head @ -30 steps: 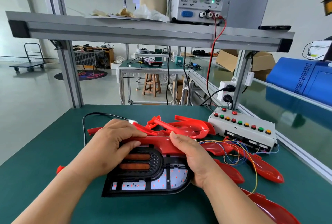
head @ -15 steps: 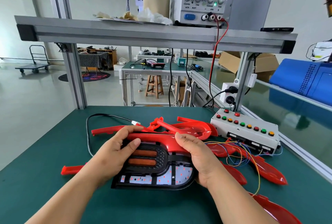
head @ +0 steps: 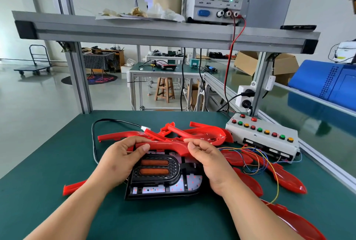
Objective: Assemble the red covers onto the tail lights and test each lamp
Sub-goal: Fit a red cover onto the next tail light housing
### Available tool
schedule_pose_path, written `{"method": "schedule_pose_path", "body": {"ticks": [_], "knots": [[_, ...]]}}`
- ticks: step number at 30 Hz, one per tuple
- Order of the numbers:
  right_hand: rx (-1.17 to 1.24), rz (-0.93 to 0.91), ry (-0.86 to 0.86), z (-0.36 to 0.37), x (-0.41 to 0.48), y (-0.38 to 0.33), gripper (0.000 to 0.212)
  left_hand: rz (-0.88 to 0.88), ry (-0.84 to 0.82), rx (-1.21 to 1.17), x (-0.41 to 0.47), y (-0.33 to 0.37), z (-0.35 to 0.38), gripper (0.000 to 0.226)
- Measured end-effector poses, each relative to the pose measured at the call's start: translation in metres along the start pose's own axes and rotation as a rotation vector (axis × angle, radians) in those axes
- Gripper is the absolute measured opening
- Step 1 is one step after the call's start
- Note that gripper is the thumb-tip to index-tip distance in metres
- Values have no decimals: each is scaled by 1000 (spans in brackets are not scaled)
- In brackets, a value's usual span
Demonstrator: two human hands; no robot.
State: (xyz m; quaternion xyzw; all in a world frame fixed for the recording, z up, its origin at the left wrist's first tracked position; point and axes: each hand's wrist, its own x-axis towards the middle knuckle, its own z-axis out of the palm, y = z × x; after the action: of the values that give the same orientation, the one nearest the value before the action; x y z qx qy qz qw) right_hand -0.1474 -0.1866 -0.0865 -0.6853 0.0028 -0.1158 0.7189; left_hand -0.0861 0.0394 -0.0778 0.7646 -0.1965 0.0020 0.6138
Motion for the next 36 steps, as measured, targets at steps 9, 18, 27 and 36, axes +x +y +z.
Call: {"method": "schedule_pose_path", "body": {"ticks": [9,18,27,36], "knots": [[42,-20,-75,-3,1,4,29,40,-19,-64,1,1,0,27],[-3,12,-155,-6,-1,5,35,26,-45,-85,0,-2,-5,22],[-181,-65,-117,-5,-2,5,22,50,-8,108,3,-4,-6,8],[-183,65,-133,-8,-3,2,49,-61,-86,-51,-5,6,-5,23]]}}
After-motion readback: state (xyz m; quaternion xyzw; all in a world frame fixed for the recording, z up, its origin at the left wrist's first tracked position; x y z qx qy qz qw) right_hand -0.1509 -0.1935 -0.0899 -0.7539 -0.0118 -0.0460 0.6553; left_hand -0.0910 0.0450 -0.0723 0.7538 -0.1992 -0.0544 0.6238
